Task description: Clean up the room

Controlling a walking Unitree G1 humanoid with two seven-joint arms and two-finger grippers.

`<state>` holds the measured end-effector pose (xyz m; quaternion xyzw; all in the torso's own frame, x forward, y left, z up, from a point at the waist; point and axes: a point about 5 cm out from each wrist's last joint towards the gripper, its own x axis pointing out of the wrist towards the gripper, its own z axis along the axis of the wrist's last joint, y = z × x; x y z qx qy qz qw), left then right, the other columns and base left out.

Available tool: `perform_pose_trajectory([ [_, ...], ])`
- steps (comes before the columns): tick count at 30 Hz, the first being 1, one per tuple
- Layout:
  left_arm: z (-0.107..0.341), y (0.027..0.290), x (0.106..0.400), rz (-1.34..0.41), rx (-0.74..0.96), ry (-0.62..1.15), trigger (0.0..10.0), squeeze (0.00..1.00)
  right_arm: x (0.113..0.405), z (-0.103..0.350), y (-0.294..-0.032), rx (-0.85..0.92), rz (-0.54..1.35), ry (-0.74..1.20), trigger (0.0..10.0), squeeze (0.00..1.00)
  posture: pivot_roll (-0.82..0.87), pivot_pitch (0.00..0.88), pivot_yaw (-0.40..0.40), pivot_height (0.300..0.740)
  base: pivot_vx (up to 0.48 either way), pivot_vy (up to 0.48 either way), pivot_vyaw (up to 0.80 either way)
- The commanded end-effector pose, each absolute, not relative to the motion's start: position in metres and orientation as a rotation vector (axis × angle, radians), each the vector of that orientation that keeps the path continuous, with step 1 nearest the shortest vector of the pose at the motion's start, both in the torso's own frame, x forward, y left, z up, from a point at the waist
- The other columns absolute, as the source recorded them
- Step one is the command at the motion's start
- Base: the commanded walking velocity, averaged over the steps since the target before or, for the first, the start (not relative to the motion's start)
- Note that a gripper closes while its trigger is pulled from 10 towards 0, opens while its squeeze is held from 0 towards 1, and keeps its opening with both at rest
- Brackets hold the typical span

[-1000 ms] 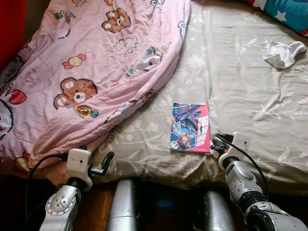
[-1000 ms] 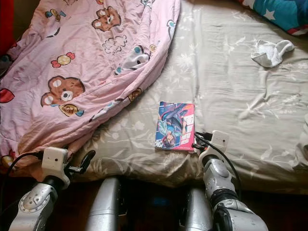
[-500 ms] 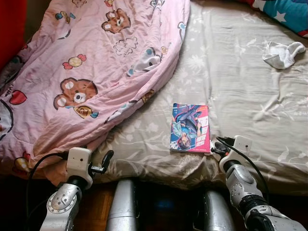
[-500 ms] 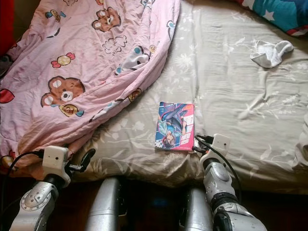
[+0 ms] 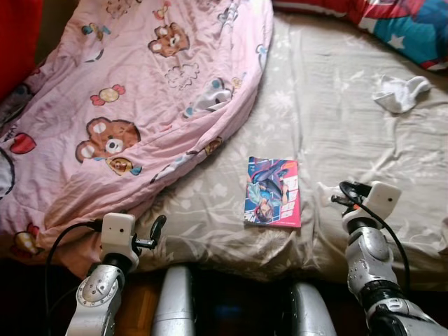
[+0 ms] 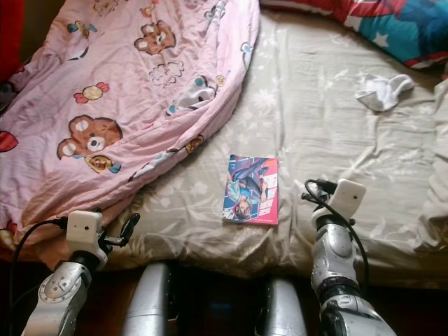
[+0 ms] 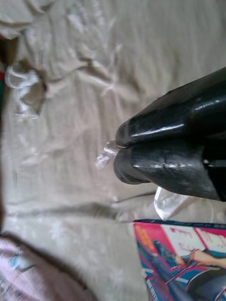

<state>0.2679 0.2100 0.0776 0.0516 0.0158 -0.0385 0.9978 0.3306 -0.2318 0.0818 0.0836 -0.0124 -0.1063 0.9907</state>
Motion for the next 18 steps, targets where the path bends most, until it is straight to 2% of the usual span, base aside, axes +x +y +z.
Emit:
perform_pose_trajectory([
  [1,0.069,0.213,0.264,-0.061,0.117,0.061,10.0,0.00,0.325,0.077,-0.230,0.175,-0.211,-0.030,0.0,0.00,0.19,0.176,-0.021,0.612,0.000,0.000,0.00],
  [2,0.067,0.213,0.263,-0.053,0.113,0.059,10.0,0.00,0.318,0.070,-0.222,0.166,-0.174,-0.019,10.0,0.00,0.19,0.166,-0.032,0.612,0.000,0.000,0.00],
  [6,0.064,0.214,0.259,-0.030,0.107,0.057,10.0,0.00,0.300,0.051,-0.213,0.149,-0.135,0.029,10.0,0.00,0.19,0.161,-0.040,0.612,0.000,0.000,0.00],
  [7,0.059,0.215,0.252,-0.015,0.101,0.065,10.0,0.00,0.281,0.035,-0.209,0.121,-0.127,0.071,10.0,0.00,0.19,0.163,-0.044,0.612,0.000,0.000,0.00],
  [9,0.055,0.216,0.246,-0.005,0.097,0.077,10.0,0.00,0.265,0.025,-0.209,0.120,-0.137,0.092,10.0,0.00,0.18,0.168,-0.046,0.612,0.000,0.000,0.00],
  [13,0.052,0.217,0.243,-0.002,0.097,0.084,10.0,0.00,0.258,0.021,-0.214,0.096,-0.157,0.101,10.0,0.00,0.17,0.170,-0.045,0.617,0.000,0.000,0.00],
  [18,0.046,0.217,0.246,-0.001,0.097,0.099,10.0,0.00,0.262,0.021,-0.220,0.099,-0.175,0.132,10.0,0.00,0.16,0.163,-0.048,0.657,0.000,0.000,0.00],
])
